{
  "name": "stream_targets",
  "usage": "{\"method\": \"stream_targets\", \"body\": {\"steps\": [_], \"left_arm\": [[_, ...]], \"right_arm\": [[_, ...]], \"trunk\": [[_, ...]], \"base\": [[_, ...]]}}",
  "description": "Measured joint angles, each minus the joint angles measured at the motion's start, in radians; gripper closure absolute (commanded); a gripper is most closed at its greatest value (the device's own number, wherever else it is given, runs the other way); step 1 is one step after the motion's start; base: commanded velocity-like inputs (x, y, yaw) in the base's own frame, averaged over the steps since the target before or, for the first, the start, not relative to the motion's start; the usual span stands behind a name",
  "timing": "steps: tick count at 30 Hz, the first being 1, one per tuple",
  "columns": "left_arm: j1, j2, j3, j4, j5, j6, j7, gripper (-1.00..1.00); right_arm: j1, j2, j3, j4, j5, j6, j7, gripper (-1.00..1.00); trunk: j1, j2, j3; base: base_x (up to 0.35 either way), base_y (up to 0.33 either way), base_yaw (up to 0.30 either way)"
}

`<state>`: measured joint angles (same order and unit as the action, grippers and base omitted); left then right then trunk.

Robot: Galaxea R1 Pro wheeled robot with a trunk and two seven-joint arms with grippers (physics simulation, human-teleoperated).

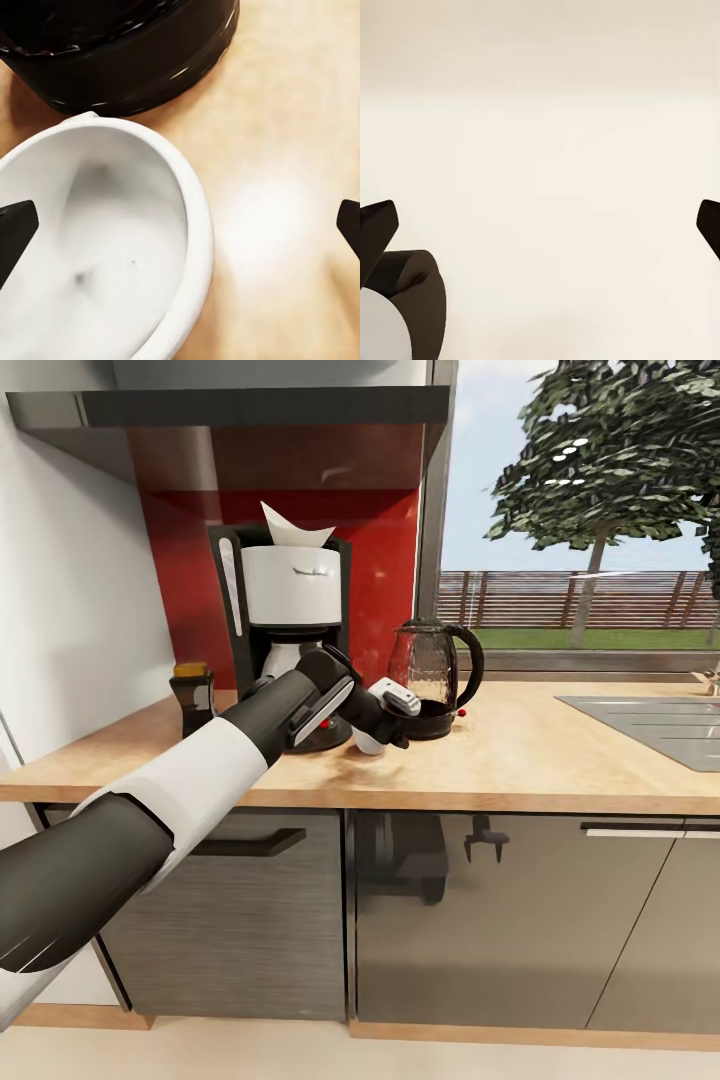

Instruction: Set up a coffee station on the kitchen countertop: keep the coffee maker on the countertop, move the bottle of coffee from the kitchen shelf to the counter next to the coffee maker, place a paper coffee filter on top of the coffee maker, put the saucer next to the coffee maker with the coffee cup on the saucer, and place the electric kettle next to the coffee maker.

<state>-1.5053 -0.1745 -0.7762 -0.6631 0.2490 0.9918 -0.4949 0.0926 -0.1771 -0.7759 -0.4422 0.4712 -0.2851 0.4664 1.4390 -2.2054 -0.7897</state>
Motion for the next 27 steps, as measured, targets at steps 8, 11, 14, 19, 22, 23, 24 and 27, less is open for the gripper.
{"method": "stream_targets", "body": {"steps": [8,11,14,19,22,23,24,27], "left_arm": [[0.000,0.000,-0.001,0.002,0.001,0.001,0.000,-1.00],[0.000,0.000,-0.001,0.003,0.001,0.001,0.000,-1.00],[0.000,0.000,-0.001,0.004,0.001,0.001,0.000,-1.00],[0.000,0.000,-0.001,0.006,0.002,0.002,0.000,-1.00],[0.000,0.000,-0.001,0.006,0.002,0.002,0.000,-1.00],[0.000,0.000,-0.001,0.006,0.002,0.002,0.000,-1.00],[0.000,0.000,-0.001,0.006,0.002,0.002,0.000,-1.00],[0.000,0.000,-0.001,0.006,0.002,0.002,0.000,-1.00]], "right_arm": [[0.000,0.000,0.000,0.000,0.000,0.000,0.000,-1.00],[0.000,0.000,0.000,0.000,0.000,0.000,0.000,-1.00],[0.000,0.000,0.000,0.000,0.000,0.000,0.000,-1.00],[0.000,0.000,0.000,0.000,0.000,0.000,0.000,-1.00],[0.000,0.000,0.000,0.000,0.000,0.000,0.000,-1.00],[0.000,0.000,0.000,0.000,0.000,0.000,0.000,-1.00],[0.000,0.000,0.000,0.000,0.000,0.000,0.000,-1.00],[0.000,0.000,0.000,0.000,0.000,0.000,0.000,-1.00]], "trunk": [[0.000,0.000,0.000],[0.000,0.000,0.000],[0.000,0.000,0.000],[0.000,0.000,0.000],[0.000,0.000,0.000],[0.000,0.000,0.000],[0.000,0.000,0.000],[0.000,0.000,0.000]], "base": [[0.000,0.000,0.000],[0.000,0.000,0.000],[0.000,0.000,0.000],[0.000,0.000,0.000],[0.000,0.000,0.000],[0.000,0.000,0.000],[0.000,0.000,0.000],[0.000,0.000,0.000]]}}
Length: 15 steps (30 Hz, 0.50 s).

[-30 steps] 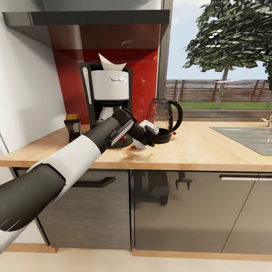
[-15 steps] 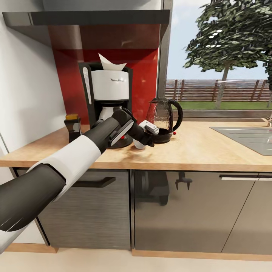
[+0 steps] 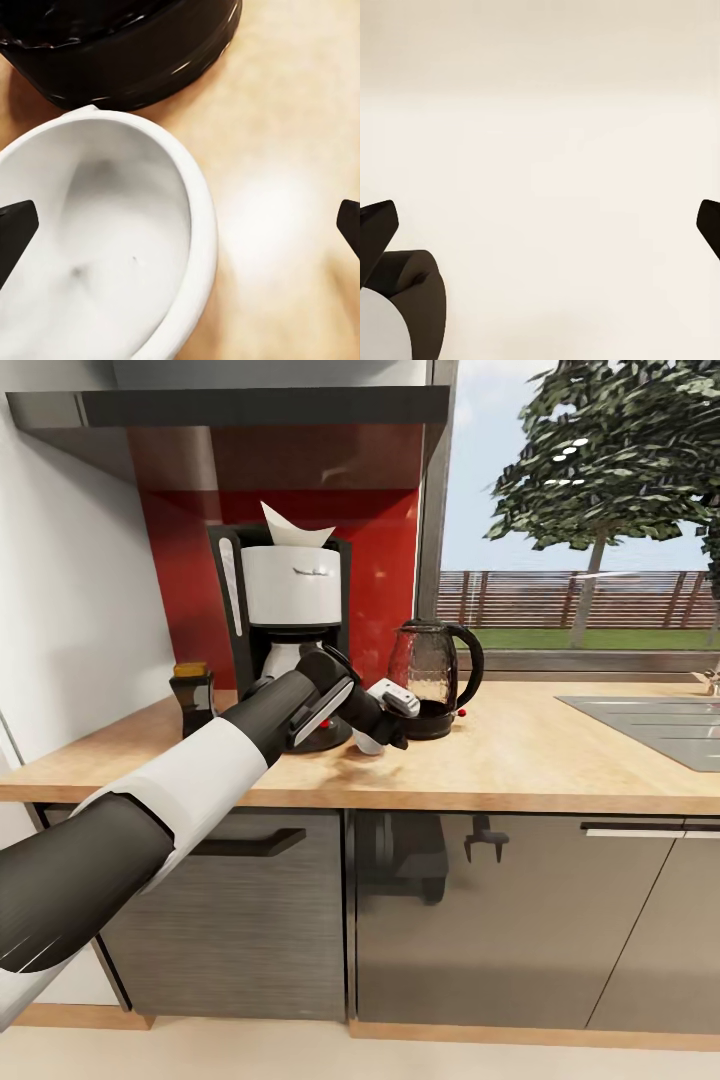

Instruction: Set up a coffee station on the kitchen countertop: keep the coffee maker on the countertop, move the bottle of coffee from the kitchen shelf to the counter next to the coffee maker, place a paper coffee filter on top of the coffee maker, put the saucer next to the coffee maker with the coffee cup on the saucer, and place the electric kettle next to the coffee maker.

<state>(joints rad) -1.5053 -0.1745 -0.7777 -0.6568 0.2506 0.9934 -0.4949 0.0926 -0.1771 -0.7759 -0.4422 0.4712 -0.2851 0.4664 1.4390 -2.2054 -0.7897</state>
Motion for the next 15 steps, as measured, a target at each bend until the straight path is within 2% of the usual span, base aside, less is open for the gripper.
{"method": "stream_targets", "body": {"steps": [4,5,15], "left_arm": [[0.000,0.000,0.000,0.000,0.000,0.000,0.000,-1.00],[0.000,0.000,0.000,0.000,0.000,0.000,0.000,1.00],[0.000,0.000,0.000,-0.001,0.002,0.001,0.001,1.00]], "right_arm": [[0.000,0.000,0.000,0.000,0.000,0.000,0.000,-1.00],[0.000,0.000,0.000,0.000,0.000,0.000,0.000,-1.00],[0.000,0.000,0.000,0.000,0.000,0.000,0.000,-1.00]], "trunk": [[0.000,0.000,0.000],[0.000,0.000,0.000],[0.000,0.000,0.000]], "base": [[0.000,0.000,0.000],[0.000,0.000,0.000],[0.000,0.000,0.000]]}}
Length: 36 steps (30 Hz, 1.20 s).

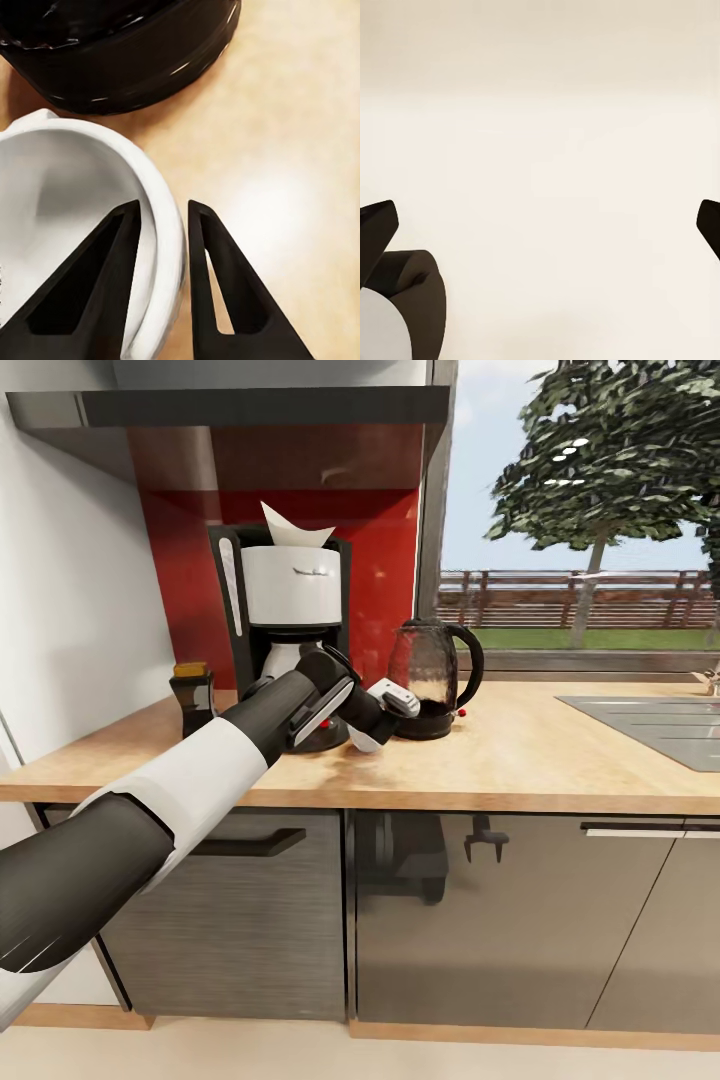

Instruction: Set up a coffee station on the kitchen countertop: keep the coffee maker on the countertop, move the bottle of coffee from the kitchen shelf to the counter next to the coffee maker, place a paper coffee filter on top of the coffee maker, put the saucer next to the coffee maker with the coffee cup on the saucer, and place the electric kettle next to the coffee maker.

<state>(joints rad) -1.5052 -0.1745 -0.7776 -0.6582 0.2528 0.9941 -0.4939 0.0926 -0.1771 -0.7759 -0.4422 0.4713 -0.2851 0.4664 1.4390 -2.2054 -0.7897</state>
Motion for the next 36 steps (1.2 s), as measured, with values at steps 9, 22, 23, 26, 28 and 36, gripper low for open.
{"method": "stream_targets", "body": {"steps": [9,22,23,26,28,36], "left_arm": [[0.000,0.000,0.000,-0.001,0.000,0.000,0.000,1.00],[0.000,0.000,0.001,-0.002,-0.001,0.000,-0.003,1.00],[0.000,0.000,0.001,-0.002,-0.001,0.000,-0.003,1.00],[0.000,0.000,0.000,-0.003,-0.001,0.000,-0.003,1.00],[0.000,0.000,0.000,-0.003,-0.002,-0.001,-0.003,1.00],[0.000,0.000,0.000,-0.003,-0.002,-0.001,-0.003,1.00]], "right_arm": [[0.000,0.000,-0.001,0.000,0.000,0.000,0.000,-1.00],[0.000,0.000,0.000,0.000,0.000,0.000,0.000,-1.00],[0.000,0.000,0.000,0.000,0.000,0.000,0.000,-1.00],[0.000,0.000,0.000,0.000,0.000,0.000,0.000,-1.00],[0.000,0.000,0.000,0.000,0.000,0.000,0.000,-1.00],[0.000,0.000,0.000,0.000,0.000,0.000,0.000,-1.00]], "trunk": [[0.000,0.000,0.000],[0.000,0.000,0.000],[0.000,0.000,0.000],[0.000,0.000,0.000],[-0.008,0.014,0.006],[-0.019,0.035,0.016]], "base": [[0.000,0.000,0.000],[0.000,0.000,0.000],[0.000,0.000,0.000],[0.000,0.000,0.000],[0.000,0.000,0.000],[0.000,0.000,0.000]]}}
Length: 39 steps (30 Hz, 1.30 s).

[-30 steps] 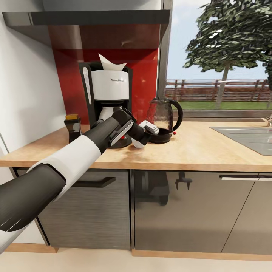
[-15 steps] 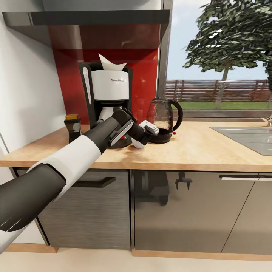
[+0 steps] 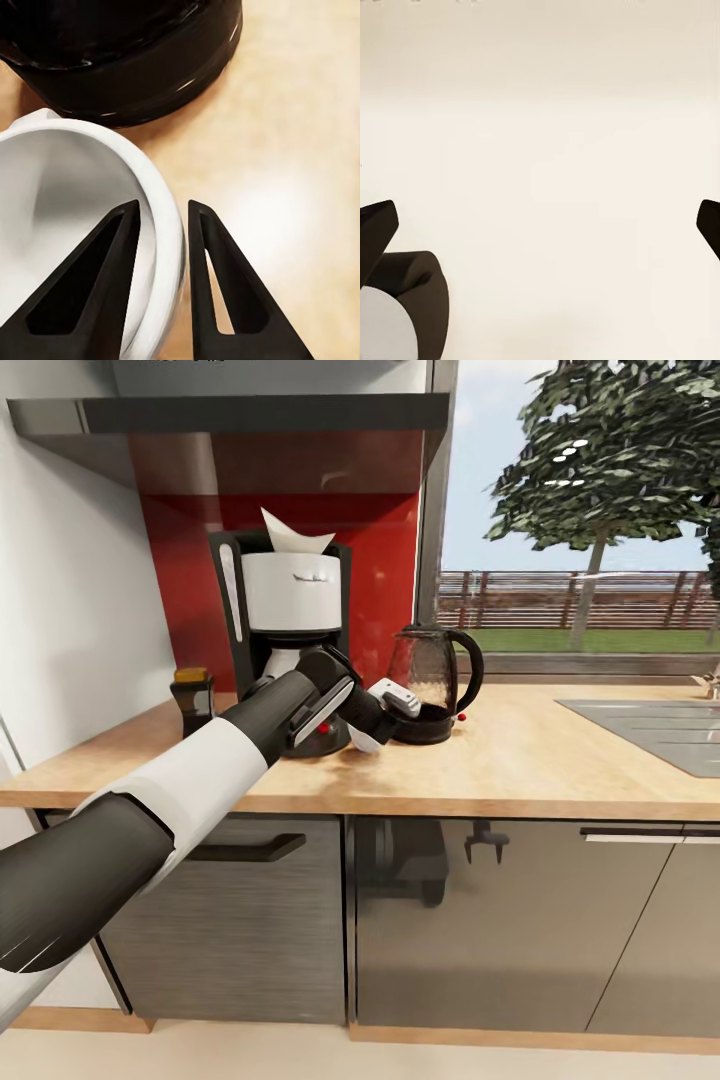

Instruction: Set up a coffee station on the kitchen countertop: keep the coffee maker on the countertop, move the bottle of coffee from the kitchen shelf to the counter next to the coffee maker, place a paper coffee filter on top of the coffee maker, put the saucer next to the coffee maker with the coffee cup on the saucer, and place the electric kettle next to the coffee maker.

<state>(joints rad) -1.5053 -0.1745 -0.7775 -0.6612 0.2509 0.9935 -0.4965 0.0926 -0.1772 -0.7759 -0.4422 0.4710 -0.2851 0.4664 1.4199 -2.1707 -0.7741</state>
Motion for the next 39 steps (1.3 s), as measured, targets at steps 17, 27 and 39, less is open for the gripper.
{"method": "stream_targets", "body": {"steps": [17,27,39], "left_arm": [[0.000,0.000,0.000,0.000,0.001,0.000,0.000,1.00],[0.000,0.000,0.000,-0.001,0.001,0.000,0.000,1.00],[0.000,0.000,0.000,-0.002,0.001,0.000,0.000,1.00]], "right_arm": [[0.000,0.000,0.000,0.000,0.000,0.000,0.000,-1.00],[0.000,0.000,0.000,0.000,0.000,0.000,0.000,-1.00],[0.000,0.000,0.000,0.000,0.000,0.000,0.001,-1.00]], "trunk": [[-0.031,0.056,0.025],[-0.046,0.084,0.038],[-0.046,0.084,0.038]], "base": [[0.000,0.000,0.000],[0.000,0.000,0.000],[0.000,0.000,0.000]]}}
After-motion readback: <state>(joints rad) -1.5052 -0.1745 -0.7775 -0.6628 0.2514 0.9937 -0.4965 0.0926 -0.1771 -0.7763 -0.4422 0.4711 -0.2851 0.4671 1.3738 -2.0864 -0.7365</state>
